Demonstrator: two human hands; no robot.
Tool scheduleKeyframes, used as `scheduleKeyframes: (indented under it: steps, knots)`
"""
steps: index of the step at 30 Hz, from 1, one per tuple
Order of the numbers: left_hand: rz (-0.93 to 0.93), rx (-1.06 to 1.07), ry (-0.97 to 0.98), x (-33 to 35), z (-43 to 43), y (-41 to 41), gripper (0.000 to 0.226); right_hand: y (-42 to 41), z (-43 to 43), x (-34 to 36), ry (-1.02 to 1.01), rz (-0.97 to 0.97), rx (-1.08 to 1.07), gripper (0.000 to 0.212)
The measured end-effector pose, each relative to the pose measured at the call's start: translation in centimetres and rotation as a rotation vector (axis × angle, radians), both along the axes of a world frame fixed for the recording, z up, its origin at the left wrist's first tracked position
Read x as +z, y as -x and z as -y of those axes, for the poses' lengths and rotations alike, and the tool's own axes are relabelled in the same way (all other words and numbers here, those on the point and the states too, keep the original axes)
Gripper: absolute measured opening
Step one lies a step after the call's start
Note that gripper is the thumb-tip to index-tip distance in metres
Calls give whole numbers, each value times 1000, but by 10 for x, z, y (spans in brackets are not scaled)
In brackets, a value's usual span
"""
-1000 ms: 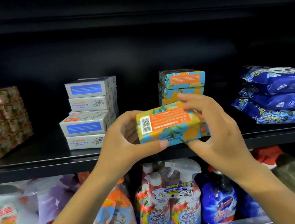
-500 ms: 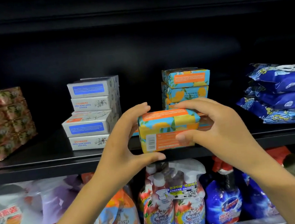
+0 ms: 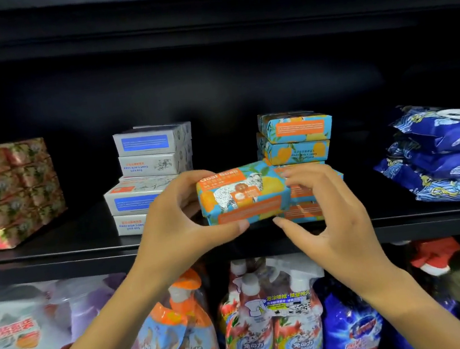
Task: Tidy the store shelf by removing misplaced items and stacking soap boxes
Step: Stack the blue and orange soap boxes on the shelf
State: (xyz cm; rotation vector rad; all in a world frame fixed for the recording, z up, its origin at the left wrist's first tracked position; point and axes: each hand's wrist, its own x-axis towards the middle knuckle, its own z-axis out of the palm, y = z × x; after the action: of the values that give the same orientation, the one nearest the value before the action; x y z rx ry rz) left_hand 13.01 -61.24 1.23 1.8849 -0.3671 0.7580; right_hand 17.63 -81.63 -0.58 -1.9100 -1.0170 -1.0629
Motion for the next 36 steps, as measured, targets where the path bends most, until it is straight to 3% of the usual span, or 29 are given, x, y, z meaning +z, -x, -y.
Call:
scheduleKeyframes:
  steps: [3,8,13,17,25,28,33,36]
  knots:
    - [62,174,-29,10,-3,-7,62,0,3,-8,-5,-45,-51,37]
    - [24,380,-181,25,-3,-29,57,-12,-8,-33,226,-26,-167,28]
    - [-48,441,-357,31,-1,-44,61,-19,-11,-51,330,155,-265,23]
    - [-217,461,-503,41,-1,-53,65,-19,-11,-54,320,145,-259,26]
    - [-428,514,-799,50,2,-67,53,-17,-13,-56,288,127,-251,24]
    - [-375,575,-957,49,6,-68,53,-18,-13,-56,284,140,-254,24]
    - [-189,632,-1025,36,10,-61,48,-19,-13,-58,260,129,-233,24]
    - [-293,632,-1045,42,13,-66,48,-18,-12,-58,268,112,-226,25]
